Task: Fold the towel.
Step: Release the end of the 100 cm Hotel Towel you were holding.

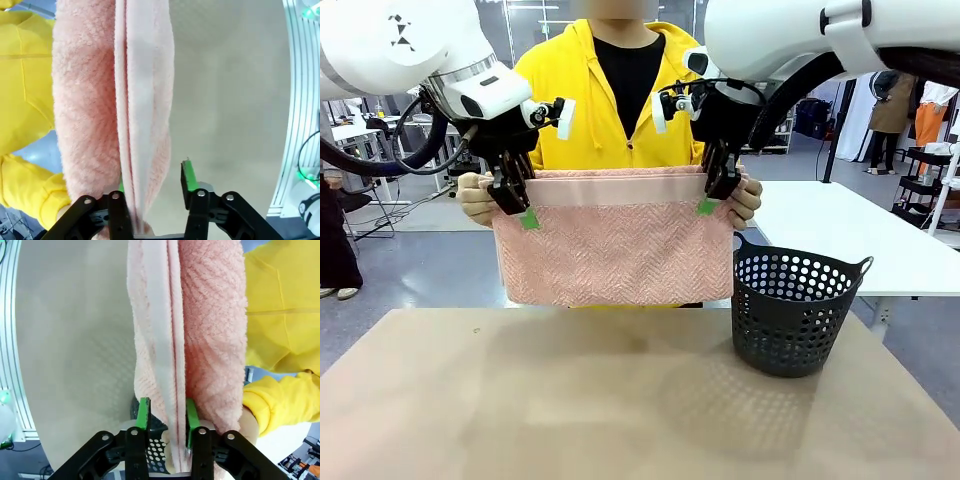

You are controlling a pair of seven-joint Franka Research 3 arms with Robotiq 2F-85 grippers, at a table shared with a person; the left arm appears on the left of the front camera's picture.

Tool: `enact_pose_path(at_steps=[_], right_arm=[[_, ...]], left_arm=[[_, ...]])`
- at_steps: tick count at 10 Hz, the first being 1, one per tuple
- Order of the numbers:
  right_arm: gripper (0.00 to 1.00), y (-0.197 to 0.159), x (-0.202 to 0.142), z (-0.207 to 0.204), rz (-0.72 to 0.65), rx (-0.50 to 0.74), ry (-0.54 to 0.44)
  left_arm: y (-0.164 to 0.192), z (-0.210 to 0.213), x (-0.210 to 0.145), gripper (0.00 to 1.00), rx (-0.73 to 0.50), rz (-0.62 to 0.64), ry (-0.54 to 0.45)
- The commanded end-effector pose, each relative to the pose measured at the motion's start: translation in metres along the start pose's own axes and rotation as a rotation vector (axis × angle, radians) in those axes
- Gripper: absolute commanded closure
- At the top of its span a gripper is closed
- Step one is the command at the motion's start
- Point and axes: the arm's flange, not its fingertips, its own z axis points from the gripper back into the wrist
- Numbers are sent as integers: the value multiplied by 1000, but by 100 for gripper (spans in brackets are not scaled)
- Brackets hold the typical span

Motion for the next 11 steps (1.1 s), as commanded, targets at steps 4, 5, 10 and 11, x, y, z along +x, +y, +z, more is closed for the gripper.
enact_pose_path(at_steps=[4,5,10,11], right_arm=[[0,24,-16,62,-98,-92,-88],[0,25,-20,69,-121,-97,-101],[0,65,-52,106,-554,-200,-145],[0,69,-60,107,-661,-222,-160]], left_arm=[[-32,60,-4,0,111,137,-49],[-35,67,-7,0,111,155,-60],[-75,103,-38,0,244,719,-109],[-81,107,-44,0,292,807,-188]])
